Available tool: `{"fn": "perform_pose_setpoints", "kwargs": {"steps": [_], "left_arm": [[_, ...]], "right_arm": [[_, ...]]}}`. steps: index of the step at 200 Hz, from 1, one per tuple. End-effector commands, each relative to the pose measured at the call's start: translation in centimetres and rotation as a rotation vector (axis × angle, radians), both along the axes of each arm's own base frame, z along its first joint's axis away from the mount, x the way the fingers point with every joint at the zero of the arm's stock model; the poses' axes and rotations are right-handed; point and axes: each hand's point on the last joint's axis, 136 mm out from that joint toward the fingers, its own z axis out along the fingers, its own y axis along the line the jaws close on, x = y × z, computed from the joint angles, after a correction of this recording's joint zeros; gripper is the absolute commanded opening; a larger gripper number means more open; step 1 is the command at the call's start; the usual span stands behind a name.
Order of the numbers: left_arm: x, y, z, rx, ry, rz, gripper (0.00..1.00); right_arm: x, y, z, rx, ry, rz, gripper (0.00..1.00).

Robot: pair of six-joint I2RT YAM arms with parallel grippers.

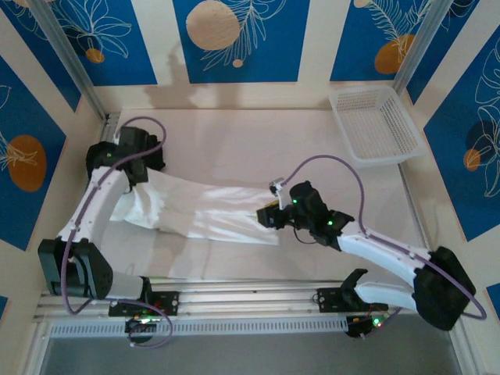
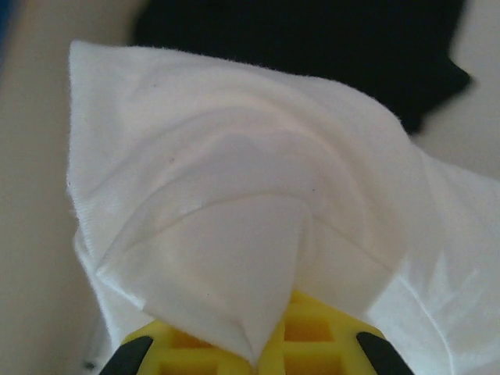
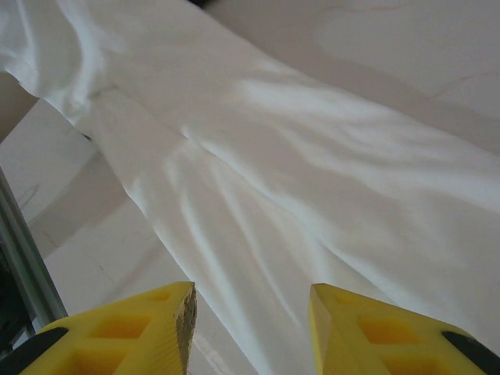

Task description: Fold the inside-out t-shirt

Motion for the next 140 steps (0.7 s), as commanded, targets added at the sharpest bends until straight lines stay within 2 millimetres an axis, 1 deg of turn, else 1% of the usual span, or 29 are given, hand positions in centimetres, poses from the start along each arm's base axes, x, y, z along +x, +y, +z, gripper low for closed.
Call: {"fn": "perform_pose_setpoints", "kwargs": {"steps": [1,7,16,32,50,60,67,73,77,83,88,95,105,114,122,130,140], "left_arm": [[-1.8,2.4,3.5,0.237,0.141,0.001,0.00],[-1.6,1.6,3.7,0.236,0.135,-0.015,0.00],[-1.3,-0.3,3.5,0.231,0.134,-0.055,0.00],[-1.0,-4.6,2.3,0.177,0.153,-0.127,0.00],[-1.1,-10.5,0.0,0.068,0.188,-0.218,0.00],[-1.1,-14.2,-1.2,0.012,0.202,-0.269,0.00],[-1.1,-17.1,-2.0,-0.032,0.200,-0.309,0.00],[-1.1,-19.9,-2.9,-0.074,0.204,-0.354,0.06],[-1.0,-21.7,-3.4,-0.110,0.204,-0.375,0.14],[-0.9,-24.5,-4.3,-0.172,0.205,-0.411,0.30],[-0.8,-26.9,-5.1,-0.222,0.211,-0.443,0.39],[-0.7,-29.7,-6.0,-0.295,0.221,-0.474,0.45],[-0.7,-33.1,-7.0,-0.395,0.246,-0.514,0.51],[-0.6,-35.0,-6.9,-0.456,0.253,-0.540,0.52],[-0.6,-35.7,-6.3,-0.485,0.243,-0.565,0.53],[-0.8,-35.6,-5.6,-0.496,0.226,-0.578,0.57],[-1.1,-34.6,-4.7,-0.493,0.203,-0.584,0.61]], "right_arm": [[-0.5,-2.2,-0.5,-0.011,-0.002,-0.033,0.45],[-0.5,-2.6,-0.6,-0.008,-0.003,-0.043,0.45],[-0.5,-3.2,-0.7,-0.003,0.001,-0.055,0.45],[-0.4,-3.9,-0.8,0.004,0.007,-0.072,0.46],[-0.5,-4.3,-1.0,-0.002,0.012,-0.078,0.46],[-0.5,-4.6,-1.1,-0.009,0.015,-0.082,0.46],[-0.5,-4.8,-1.2,-0.014,0.014,-0.088,0.46],[-0.5,-4.9,-1.3,-0.018,0.017,-0.092,0.46],[-0.5,-5.0,-1.3,-0.020,0.016,-0.094,0.46],[-0.5,-5.2,-1.4,-0.024,0.017,-0.100,0.46],[-0.4,-5.4,-1.5,-0.027,0.020,-0.106,0.46],[-0.4,-5.6,-1.6,-0.030,0.023,-0.112,0.46],[-0.5,-5.7,-1.7,-0.032,0.030,-0.116,0.46],[-0.5,-5.9,-1.9,-0.031,0.036,-0.126,0.46],[-0.5,-5.9,-1.9,-0.027,0.041,-0.134,0.46],[-0.5,-5.9,-2.0,-0.018,0.050,-0.143,0.46],[-0.4,-5.7,-1.9,0.007,0.058,-0.153,0.47]]}}
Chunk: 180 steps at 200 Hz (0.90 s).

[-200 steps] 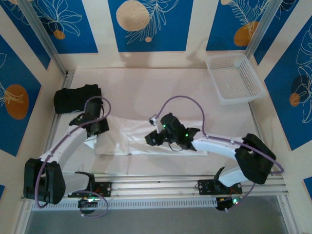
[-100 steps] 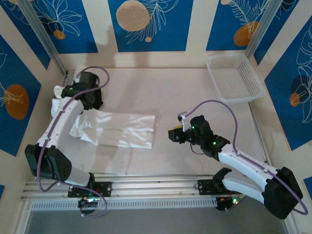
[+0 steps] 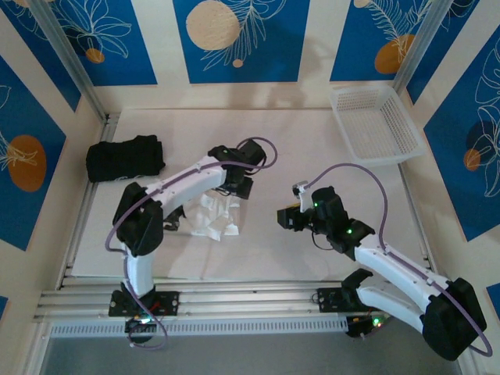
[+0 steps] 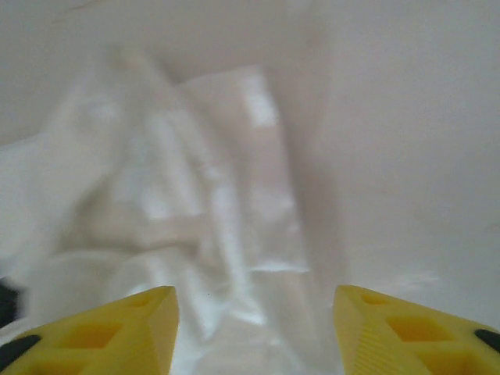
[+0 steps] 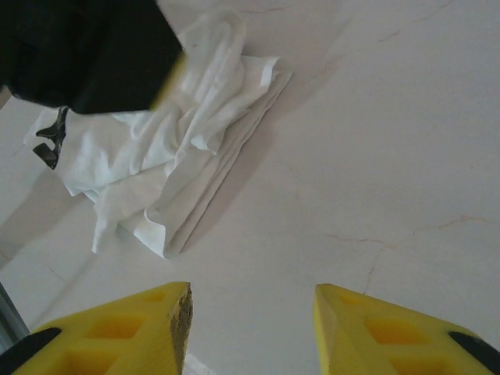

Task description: Fold the inside-out t-shirt

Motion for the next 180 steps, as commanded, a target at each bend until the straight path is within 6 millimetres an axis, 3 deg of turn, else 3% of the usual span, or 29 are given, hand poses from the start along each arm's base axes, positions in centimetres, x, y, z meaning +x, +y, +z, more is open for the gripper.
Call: {"fn": "perform_pose_setpoints", "kwargs": {"steps": [1,19,45,80,104,132,156,180], "left_arm": [[-0.3,-0.9,3.9,-0.172,-0.023,0.012,0.61],[-1.3,2.8,4.5,-0.183,-0.050,0.059,0.66],[-2.4,9.8,2.0,-0.245,-0.030,0.226,0.68],[-1.8,13.2,-1.1,-0.326,0.006,0.323,0.76],[-1.7,11.5,-2.8,-0.404,0.067,0.285,0.78],[-2.5,8.9,-4.4,-0.494,0.129,0.237,0.79],[-4.2,5.3,-3.6,-0.574,0.135,0.116,0.77],[-6.7,0.6,-1.4,-0.703,0.153,-0.046,0.73]], "right_arm": [[-0.3,-0.2,-0.7,0.029,0.034,-0.023,0.47],[0.0,1.2,-0.6,0.084,0.050,-0.007,0.48],[0.6,5.0,-1.0,0.048,0.090,0.049,0.50],[0.9,9.0,-1.5,-0.021,0.102,0.116,0.51],[1.0,9.2,-1.7,-0.035,0.107,0.107,0.51],[1.2,8.0,-2.2,-0.064,0.119,0.064,0.51],[1.4,6.2,-2.3,-0.079,0.126,0.018,0.51],[1.9,3.5,-2.2,-0.090,0.125,-0.046,0.51]]}}
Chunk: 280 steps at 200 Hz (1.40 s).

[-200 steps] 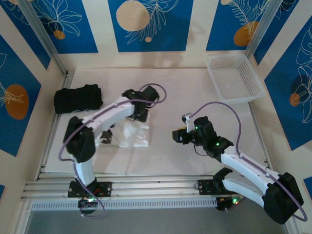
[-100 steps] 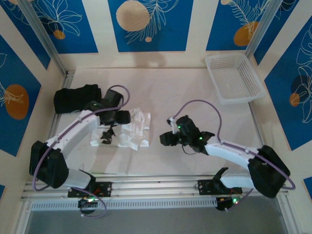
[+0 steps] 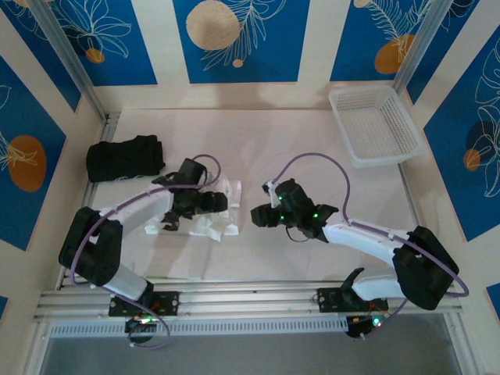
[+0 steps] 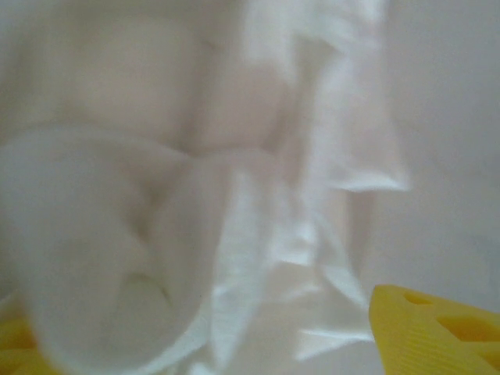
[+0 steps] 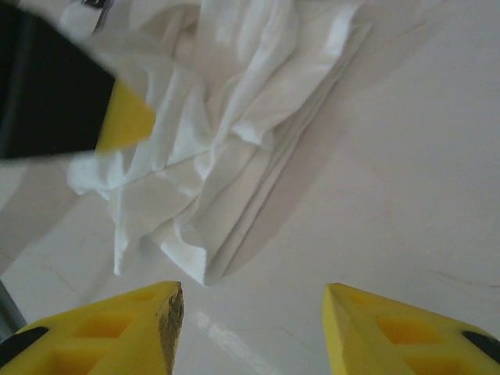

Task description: Fold the inside-out t-shirt

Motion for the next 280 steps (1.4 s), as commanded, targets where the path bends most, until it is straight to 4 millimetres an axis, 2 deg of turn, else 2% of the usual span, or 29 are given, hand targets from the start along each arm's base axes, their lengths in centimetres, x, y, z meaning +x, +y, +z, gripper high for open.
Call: {"fn": "perform_pose_setpoints", "kwargs": {"steps": [1,16,27,42,67,80,94,114,136,151,182,195,211,231,250,280], "left_arm": [[-2.2,-5.6,3.5,-0.215,-0.050,-0.161,0.72],[-4.0,-8.1,5.0,-0.300,-0.054,-0.257,0.70],[-4.8,-8.8,6.0,-0.337,-0.066,-0.299,0.69],[-5.2,-8.5,7.4,-0.354,-0.120,-0.329,0.69],[-4.8,-6.5,8.6,-0.299,-0.212,-0.334,0.73],[-3.6,-4.5,7.9,-0.237,-0.221,-0.258,0.73],[-1.6,-1.8,6.3,-0.159,-0.188,-0.120,0.73],[1.1,0.8,5.1,-0.124,-0.169,0.023,0.74],[4.6,2.2,5.2,-0.147,-0.203,0.137,0.74],[6.7,2.3,4.9,-0.109,-0.220,0.141,0.75],[9.4,1.4,2.3,-0.037,-0.144,0.116,0.75],[10.2,1.1,1.2,-0.014,-0.123,0.112,0.75],[10.5,-0.3,0.6,-0.035,-0.102,0.077,0.75],[10.5,-3.2,0.8,-0.098,-0.095,0.018,0.75],[10.2,-6.1,1.6,-0.176,-0.099,-0.038,0.75],[10.2,-9.2,3.2,-0.295,-0.100,-0.088,0.74]], "right_arm": [[0.4,-3.0,0.0,-0.028,-0.001,-0.086,0.51],[0.9,-4.8,0.3,-0.026,-0.011,-0.134,0.51],[1.2,-6.0,0.6,-0.023,-0.021,-0.168,0.51],[1.3,-6.8,1.2,-0.005,-0.040,-0.192,0.51],[1.2,-6.6,1.3,0.018,-0.039,-0.184,0.51],[1.2,-6.1,1.0,0.030,-0.018,-0.174,0.51],[1.3,-5.2,0.8,0.041,-0.005,-0.158,0.51],[1.4,-3.3,0.9,0.063,0.002,-0.120,0.51],[1.7,0.2,1.2,0.090,0.020,-0.047,0.52],[2.0,2.6,0.3,0.063,0.051,-0.015,0.52],[2.2,6.4,-3.0,0.037,0.161,0.018,0.51],[1.9,7.5,-4.1,0.040,0.199,0.028,0.49],[1.5,8.1,-4.9,0.037,0.226,0.032,0.45],[1.1,7.8,-5.4,0.028,0.237,0.017,0.37],[0.7,6.8,-5.7,0.021,0.242,-0.016,0.29],[-0.2,5.3,-5.7,0.047,0.247,-0.063,0.27]]}}
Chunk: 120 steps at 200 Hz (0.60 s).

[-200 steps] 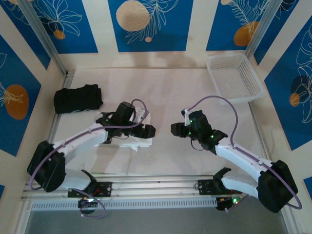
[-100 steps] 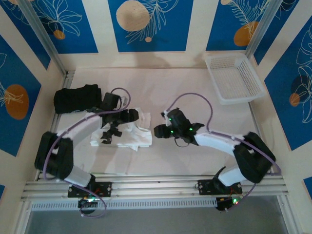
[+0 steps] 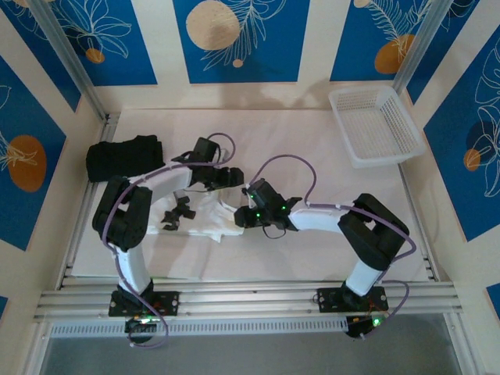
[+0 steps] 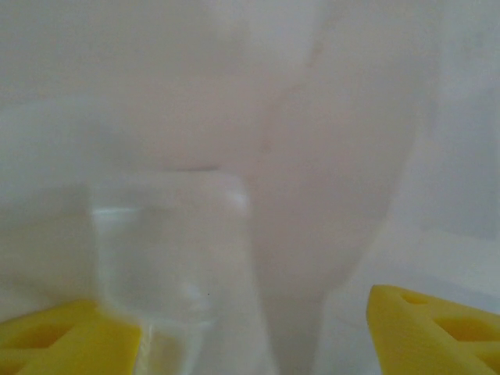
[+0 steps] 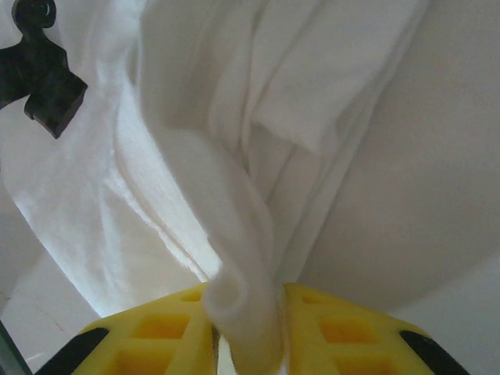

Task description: Fold the inside-out t-shirt

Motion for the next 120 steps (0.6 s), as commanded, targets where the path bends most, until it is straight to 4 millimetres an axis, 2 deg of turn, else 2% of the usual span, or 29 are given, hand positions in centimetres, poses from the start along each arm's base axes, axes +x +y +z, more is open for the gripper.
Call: {"fn": "perform_pose_setpoints", "kwargs": {"steps": [1,62,99,120], "left_arm": [[0.5,-3.4,2.7,-0.141,-0.027,-0.069,0.74],[0.7,-5.0,3.7,-0.182,-0.005,-0.162,0.75],[0.5,-5.5,2.8,-0.159,0.059,-0.204,0.75],[0.2,-5.0,2.0,-0.110,0.086,-0.226,0.75]], "right_arm": [[-0.6,-1.0,0.6,0.031,0.003,-0.058,0.26],[-2.7,-2.1,-0.3,0.026,0.049,-0.102,0.25],[-3.2,-1.6,0.5,0.065,0.024,-0.064,0.17],[-3.7,-1.0,1.3,0.116,0.010,-0.033,0.14]]}}
